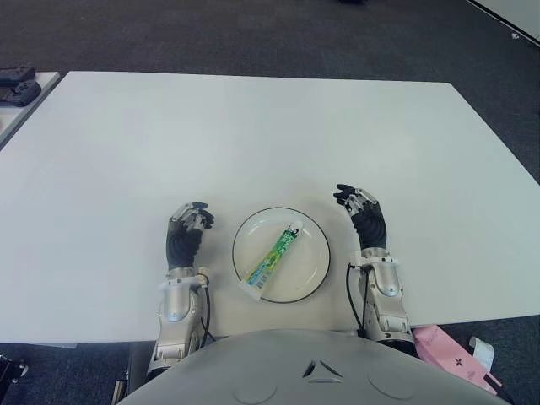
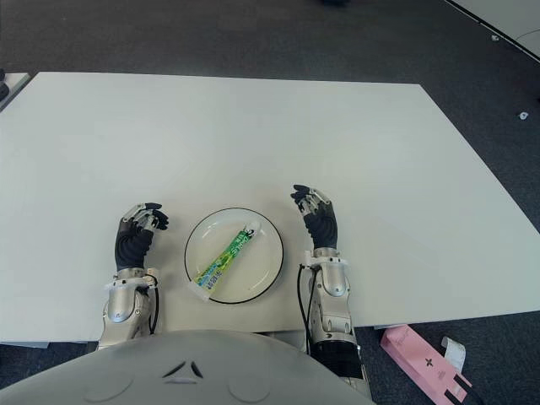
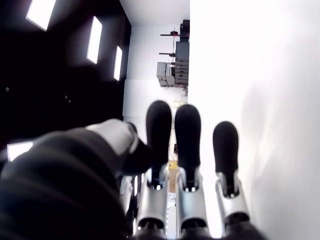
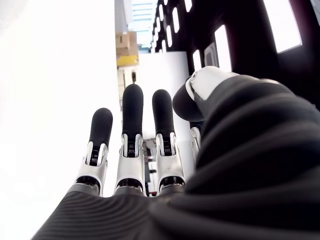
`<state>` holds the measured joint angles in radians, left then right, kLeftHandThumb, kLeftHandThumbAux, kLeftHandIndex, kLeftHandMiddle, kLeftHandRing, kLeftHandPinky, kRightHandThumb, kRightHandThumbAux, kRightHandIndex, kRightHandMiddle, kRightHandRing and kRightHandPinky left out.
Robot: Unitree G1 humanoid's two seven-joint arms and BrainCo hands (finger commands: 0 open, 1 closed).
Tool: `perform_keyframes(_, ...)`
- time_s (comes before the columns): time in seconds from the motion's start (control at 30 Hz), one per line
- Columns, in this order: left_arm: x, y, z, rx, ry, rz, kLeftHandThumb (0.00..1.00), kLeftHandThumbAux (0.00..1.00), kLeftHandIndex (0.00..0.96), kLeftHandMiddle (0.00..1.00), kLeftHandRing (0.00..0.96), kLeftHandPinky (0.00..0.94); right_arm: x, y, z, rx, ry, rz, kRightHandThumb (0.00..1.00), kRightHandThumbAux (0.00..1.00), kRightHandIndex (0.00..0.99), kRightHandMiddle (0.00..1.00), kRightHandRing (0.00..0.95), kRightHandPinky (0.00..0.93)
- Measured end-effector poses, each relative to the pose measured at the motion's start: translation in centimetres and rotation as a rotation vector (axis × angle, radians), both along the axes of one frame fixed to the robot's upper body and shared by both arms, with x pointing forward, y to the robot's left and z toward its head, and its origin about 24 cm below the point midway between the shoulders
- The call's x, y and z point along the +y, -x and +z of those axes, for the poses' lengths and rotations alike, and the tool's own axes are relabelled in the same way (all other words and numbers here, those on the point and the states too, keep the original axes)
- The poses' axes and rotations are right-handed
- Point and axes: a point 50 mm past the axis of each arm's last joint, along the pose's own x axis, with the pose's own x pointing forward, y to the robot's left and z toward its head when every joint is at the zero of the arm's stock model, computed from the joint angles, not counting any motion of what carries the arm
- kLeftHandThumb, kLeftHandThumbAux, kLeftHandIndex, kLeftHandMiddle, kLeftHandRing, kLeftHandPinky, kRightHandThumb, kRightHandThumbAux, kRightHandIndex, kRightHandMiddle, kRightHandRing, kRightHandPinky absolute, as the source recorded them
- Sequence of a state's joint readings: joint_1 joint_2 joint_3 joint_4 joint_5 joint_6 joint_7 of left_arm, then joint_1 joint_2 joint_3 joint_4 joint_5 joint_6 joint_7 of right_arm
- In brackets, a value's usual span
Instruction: Put the toothpaste on the table into the plate.
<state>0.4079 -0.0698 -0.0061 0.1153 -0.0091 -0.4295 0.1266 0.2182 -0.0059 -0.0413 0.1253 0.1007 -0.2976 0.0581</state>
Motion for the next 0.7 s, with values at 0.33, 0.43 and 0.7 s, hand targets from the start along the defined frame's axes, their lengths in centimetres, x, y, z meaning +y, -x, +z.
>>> perform_keyframes(0.33,0.13,0.09,0.06,-0.006,-0.003,0.001,0.7,0.719,0.429,0.567,0.559,0.538,-0.17,0.22,-0.67,0.03,0.029,-0.027,0.704,0.729,0.423,0.463,0.451,0.456)
perform_keyframes(0.43,0.19,0.13,0.05,-0.004,-0.004,0.003,0.7,0.719,0.429,0.569,0.56,0.541,-0.14,0.24,-0.75,0.034,0.034,-0.031,0.703,0.729,0.422,0.46,0.448,0.454)
perform_keyframes(0.7,0.32,0.1,0.13,-0.001,-0.006,0.007,0.701,0.719,0.429,0.571,0.565,0.549,-0.08,0.29,-0.99,0.046,0.044,-0.036,0.7,0.73,0.421,0.454,0.44,0.448)
